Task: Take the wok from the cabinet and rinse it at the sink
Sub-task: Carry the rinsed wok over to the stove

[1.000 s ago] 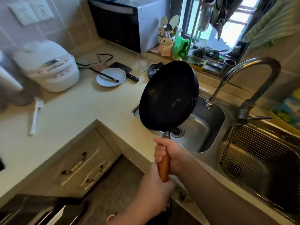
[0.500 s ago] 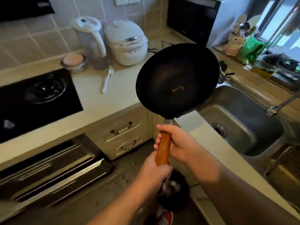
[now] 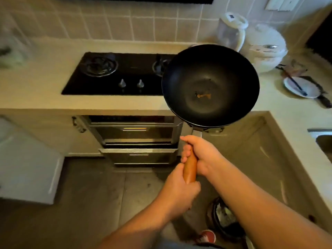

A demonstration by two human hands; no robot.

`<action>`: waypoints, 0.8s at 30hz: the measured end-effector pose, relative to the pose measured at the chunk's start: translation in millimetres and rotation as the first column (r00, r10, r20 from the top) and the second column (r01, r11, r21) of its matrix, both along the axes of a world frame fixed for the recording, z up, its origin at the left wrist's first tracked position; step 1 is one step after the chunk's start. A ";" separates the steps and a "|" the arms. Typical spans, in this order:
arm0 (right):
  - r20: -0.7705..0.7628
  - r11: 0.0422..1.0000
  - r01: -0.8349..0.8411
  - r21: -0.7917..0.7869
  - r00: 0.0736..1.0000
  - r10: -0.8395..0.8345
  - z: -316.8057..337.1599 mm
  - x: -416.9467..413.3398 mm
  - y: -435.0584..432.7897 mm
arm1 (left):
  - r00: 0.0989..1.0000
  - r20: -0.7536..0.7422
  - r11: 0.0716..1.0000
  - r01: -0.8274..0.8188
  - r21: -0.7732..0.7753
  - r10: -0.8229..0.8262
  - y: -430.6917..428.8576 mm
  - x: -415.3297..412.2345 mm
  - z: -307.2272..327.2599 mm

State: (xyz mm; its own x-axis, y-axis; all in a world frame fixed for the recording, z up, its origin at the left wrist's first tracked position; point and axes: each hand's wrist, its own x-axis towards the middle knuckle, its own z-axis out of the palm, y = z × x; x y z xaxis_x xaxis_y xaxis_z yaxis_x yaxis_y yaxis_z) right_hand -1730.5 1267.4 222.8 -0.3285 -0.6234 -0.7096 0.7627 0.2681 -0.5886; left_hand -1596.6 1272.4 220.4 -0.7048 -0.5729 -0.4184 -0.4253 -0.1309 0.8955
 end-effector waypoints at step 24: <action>0.074 0.749 -0.662 -0.004 0.747 0.661 -10.3 243.7 -281.4 | 0.753 -0.009 0.749 -0.655 -0.100 0.658 -191.8 208.3 -18.7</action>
State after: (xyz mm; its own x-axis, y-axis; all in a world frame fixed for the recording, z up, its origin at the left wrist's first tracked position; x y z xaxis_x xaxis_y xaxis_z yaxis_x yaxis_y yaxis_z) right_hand -1486.7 986.0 212.5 0.2090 -0.6514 -0.7294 0.4267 0.7318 -0.5313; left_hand -1388.2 1080.6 201.6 -0.1307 -0.9265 -0.3529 -0.2872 -0.3053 0.9079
